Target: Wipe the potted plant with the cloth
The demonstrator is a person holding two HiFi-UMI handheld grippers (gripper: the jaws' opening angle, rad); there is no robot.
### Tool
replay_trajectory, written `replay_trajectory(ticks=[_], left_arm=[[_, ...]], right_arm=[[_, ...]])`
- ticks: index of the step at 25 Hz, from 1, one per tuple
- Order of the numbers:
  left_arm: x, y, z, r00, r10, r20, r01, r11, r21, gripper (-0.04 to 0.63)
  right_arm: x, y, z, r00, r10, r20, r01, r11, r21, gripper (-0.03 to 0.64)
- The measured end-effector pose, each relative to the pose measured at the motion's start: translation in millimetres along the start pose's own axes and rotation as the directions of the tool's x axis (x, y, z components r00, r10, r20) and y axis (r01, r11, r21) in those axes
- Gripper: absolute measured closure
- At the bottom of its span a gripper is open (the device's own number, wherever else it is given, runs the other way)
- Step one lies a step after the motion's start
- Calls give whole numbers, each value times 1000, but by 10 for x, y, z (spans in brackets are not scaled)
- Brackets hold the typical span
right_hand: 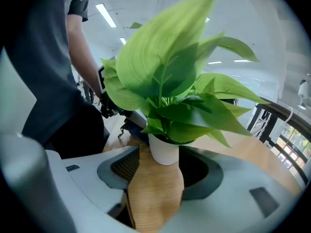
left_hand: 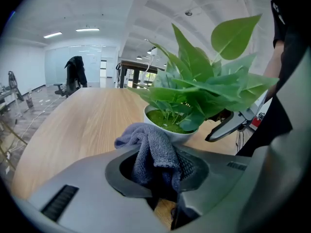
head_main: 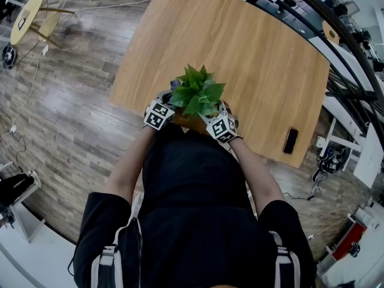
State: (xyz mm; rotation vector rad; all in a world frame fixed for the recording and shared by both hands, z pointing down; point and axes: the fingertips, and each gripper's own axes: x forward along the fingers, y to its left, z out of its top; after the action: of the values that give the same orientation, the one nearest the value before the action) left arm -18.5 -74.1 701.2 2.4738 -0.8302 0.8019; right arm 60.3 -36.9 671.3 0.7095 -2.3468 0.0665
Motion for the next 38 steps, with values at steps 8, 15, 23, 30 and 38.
replay_trajectory(ticks=[8, 15, 23, 30, 38], left_arm=[[10, 33, -9, 1000, 9, -3, -9, 1000, 5, 483], [-3, 54, 9, 1000, -5, -24, 6, 1000, 23, 483], [-35, -103, -103, 997, -58, -42, 61, 996, 64, 483], [-33, -119, -121, 999, -30, -41, 33, 997, 67, 483], [-70, 50, -67, 999, 43, -19, -43, 999, 8, 483]], right_arm=[[-15, -246, -110, 998, -60, -21, 62, 996, 67, 374], [111, -239, 58, 1000, -28, 10, 27, 998, 62, 375], [137, -228, 53, 999, -37, -1, 37, 998, 60, 376], [135, -180, 28, 999, -41, -20, 43, 997, 64, 376], [55, 124, 17, 1000, 9, 4, -9, 998, 58, 376]])
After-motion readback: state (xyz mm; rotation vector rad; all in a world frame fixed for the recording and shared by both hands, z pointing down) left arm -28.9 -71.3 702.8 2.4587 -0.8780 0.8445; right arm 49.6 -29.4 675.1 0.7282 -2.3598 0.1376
